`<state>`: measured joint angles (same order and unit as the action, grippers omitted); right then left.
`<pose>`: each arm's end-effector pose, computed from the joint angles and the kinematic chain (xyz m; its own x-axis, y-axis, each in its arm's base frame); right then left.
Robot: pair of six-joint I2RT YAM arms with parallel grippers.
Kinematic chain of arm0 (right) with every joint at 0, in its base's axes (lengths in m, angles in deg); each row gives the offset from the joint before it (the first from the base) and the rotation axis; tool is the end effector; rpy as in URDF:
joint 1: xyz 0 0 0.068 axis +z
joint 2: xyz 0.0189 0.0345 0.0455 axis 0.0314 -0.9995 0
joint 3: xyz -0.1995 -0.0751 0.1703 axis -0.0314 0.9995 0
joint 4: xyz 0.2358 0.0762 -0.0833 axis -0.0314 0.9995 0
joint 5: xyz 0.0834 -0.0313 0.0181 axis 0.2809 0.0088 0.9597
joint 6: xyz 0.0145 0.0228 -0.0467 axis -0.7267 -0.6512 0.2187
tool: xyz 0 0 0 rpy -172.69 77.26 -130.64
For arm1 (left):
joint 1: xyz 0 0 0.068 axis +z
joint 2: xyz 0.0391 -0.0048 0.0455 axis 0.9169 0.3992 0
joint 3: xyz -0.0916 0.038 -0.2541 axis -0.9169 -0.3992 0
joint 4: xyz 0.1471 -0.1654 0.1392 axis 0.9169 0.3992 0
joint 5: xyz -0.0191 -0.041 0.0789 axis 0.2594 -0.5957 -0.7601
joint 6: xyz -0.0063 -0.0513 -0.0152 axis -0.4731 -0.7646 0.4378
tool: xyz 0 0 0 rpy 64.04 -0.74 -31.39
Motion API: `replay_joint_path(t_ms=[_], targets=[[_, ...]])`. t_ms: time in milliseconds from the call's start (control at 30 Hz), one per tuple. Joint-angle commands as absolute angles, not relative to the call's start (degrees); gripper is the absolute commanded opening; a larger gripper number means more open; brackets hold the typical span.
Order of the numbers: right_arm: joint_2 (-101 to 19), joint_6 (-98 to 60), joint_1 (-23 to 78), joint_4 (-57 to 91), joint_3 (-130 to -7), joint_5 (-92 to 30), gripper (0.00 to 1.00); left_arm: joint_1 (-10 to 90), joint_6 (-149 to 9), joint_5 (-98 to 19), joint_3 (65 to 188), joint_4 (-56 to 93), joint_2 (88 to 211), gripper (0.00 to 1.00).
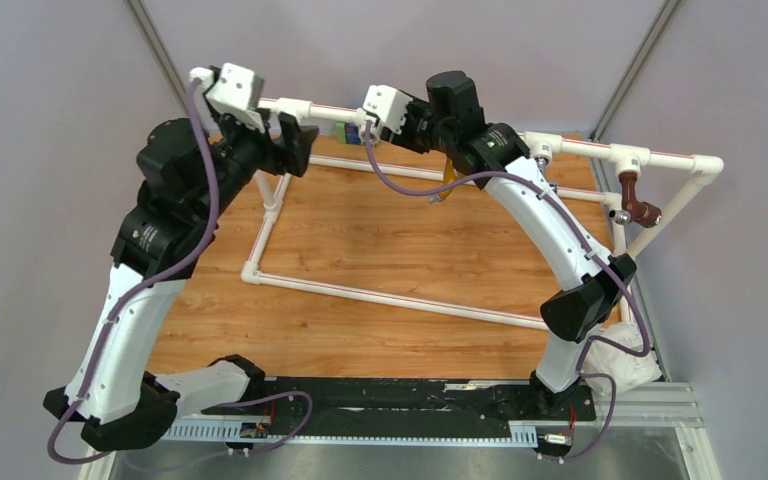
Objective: Install the water faucets
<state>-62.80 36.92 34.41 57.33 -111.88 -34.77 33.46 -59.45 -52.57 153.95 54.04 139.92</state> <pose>0.3194 0.2369 0.4506 0.2644 -0.7392 -0.6194 -0.6746 0.3172 -0.6665 0.1618 -0.1013 0.5410 0.0001 -0.0189 -0.9998 0.4709 0.8820 -0.0166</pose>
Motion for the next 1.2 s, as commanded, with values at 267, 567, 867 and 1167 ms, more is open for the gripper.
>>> replay_joint_path(t_ms=[267,567,867,1167], targets=[[-64.1,29.8,36.4,52.4,-110.2,-28.8,0.07,66.1,-78.8,-36.4,147.5,57.1,137.9,0.92],[-63.9,29.8,36.4,52.2,-109.8,-28.6,0.07,76.1,-94.7,-9.9,133.8,35.4,136.7,0.87],[-64.0,29.6,36.6,52.2,-109.9,-28.5,0.06,68.2,-93.0,-12.1,134.4,32.6,137.7,0.86],[-63.6,29.7,36.7,52.1,-109.4,-28.5,0.07,58.0,-80.0,-24.7,140.4,40.6,141.3,0.66]])
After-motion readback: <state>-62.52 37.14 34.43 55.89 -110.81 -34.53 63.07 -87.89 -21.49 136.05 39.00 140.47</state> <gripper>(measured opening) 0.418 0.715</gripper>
